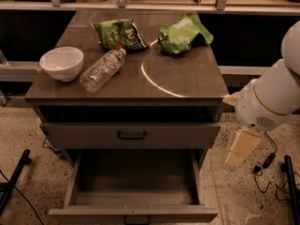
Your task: Close middle drawer
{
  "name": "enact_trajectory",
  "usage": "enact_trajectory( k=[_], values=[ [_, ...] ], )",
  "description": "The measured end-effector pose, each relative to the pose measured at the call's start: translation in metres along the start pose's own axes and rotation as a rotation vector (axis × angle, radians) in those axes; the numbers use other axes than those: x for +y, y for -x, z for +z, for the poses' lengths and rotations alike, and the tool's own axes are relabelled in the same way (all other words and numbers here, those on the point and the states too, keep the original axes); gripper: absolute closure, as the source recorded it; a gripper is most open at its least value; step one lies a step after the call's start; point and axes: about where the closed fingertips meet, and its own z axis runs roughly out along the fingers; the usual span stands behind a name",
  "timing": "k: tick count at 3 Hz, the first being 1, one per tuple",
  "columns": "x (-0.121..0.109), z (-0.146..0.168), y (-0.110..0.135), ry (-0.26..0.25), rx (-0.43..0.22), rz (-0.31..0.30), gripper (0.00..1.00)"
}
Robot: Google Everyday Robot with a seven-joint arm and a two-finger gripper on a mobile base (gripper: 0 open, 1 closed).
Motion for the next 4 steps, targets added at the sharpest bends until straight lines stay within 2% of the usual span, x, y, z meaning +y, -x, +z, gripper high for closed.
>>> enact_trajectory(
  k=[1,2,3,4],
  values=[
    [0.022,0.034,-0.001,0.1,-0.017,-0.013,0.0],
    [0.073,0.099,0.0,0.275,-0.043,-0.051,0.0],
    [0.123,0.157,0.004,0.414,-0.053,-0.074,0.0],
    [0.162,0.205,0.008,0.506,-0.043,-0.088,0.17]
  ],
)
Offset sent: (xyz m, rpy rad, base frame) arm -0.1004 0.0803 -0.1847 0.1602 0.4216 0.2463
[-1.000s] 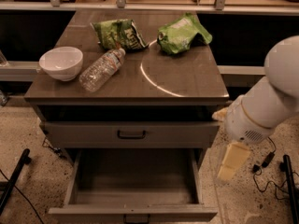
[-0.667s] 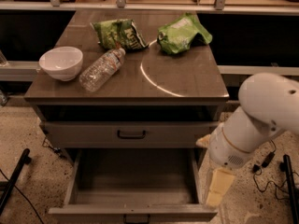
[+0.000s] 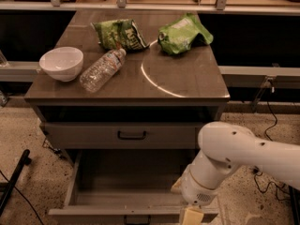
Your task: Close middle drawer
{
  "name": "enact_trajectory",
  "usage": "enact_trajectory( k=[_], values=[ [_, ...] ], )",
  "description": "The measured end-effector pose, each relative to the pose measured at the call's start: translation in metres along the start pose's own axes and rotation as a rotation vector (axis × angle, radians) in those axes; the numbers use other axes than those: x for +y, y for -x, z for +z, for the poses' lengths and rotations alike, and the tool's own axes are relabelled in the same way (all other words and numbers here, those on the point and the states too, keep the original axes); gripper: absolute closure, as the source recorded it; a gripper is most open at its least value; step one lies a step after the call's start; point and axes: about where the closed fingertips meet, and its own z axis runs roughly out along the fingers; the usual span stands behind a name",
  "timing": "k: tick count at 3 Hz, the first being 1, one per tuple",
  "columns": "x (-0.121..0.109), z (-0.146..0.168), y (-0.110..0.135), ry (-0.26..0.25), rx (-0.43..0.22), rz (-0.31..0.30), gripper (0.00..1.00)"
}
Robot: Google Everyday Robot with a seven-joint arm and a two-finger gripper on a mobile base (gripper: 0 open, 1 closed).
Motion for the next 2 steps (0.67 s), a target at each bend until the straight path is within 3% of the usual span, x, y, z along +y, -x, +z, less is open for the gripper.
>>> enact_trajectory(
  k=[2],
  values=[
    [-0.009,0.087,-0.004,0.079,0.053,0.038,0.62]
  ],
)
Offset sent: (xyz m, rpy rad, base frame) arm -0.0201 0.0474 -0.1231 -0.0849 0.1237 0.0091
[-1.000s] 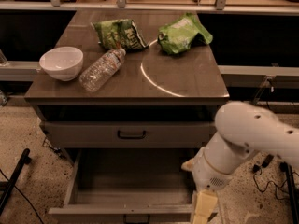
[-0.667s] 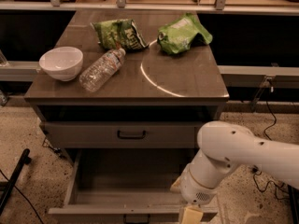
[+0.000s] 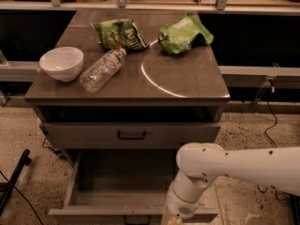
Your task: Close middle drawer
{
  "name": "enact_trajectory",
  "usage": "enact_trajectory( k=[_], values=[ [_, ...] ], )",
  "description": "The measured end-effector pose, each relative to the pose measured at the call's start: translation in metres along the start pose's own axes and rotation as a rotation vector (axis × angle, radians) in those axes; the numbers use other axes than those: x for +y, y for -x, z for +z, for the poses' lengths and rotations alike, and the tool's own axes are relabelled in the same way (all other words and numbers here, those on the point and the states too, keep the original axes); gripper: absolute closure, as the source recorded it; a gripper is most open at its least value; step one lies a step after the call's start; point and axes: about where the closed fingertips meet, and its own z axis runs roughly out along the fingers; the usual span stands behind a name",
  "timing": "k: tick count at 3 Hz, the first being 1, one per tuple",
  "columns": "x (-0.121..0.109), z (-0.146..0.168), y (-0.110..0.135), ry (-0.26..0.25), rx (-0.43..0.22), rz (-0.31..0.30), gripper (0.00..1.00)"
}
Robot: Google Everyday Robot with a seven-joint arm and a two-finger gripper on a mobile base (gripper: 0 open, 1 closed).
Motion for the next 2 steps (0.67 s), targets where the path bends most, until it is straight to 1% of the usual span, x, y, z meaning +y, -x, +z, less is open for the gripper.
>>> enact_trajectory(
  k=[1,2],
  values=[
    [-0.001,0.0031,0.0005,0.002,0.002,0.002,0.85],
    [-0.0026,0.004,0.0,-0.003,0.001,0.002,1.0]
  ],
)
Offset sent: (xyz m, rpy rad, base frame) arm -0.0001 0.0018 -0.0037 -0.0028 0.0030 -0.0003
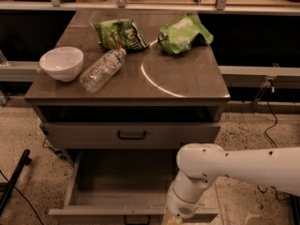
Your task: Close middle drawer
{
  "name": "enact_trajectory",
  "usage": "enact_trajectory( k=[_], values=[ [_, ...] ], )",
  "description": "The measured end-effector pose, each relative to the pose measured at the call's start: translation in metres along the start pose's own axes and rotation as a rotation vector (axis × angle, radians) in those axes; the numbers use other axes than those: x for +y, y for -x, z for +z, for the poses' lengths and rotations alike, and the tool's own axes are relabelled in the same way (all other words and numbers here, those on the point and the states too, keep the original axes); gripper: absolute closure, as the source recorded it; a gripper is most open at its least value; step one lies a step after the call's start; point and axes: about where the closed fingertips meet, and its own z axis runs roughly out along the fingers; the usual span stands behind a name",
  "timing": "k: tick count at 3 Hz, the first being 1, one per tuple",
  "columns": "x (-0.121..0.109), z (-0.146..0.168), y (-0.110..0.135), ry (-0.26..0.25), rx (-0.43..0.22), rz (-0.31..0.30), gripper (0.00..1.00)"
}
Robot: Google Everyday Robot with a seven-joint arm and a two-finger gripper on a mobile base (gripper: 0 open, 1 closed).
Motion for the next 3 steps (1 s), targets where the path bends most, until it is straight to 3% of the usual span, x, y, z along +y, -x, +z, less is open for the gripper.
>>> enact_trajectory(
  k=[2,3],
  values=[
    [-0.049,0.003,-0.01,-0.132,-0.076,0.015,1.0],
    [-0.066,0.009,-0.018,-0.173,-0.093,0.023,1.0]
  ],
)
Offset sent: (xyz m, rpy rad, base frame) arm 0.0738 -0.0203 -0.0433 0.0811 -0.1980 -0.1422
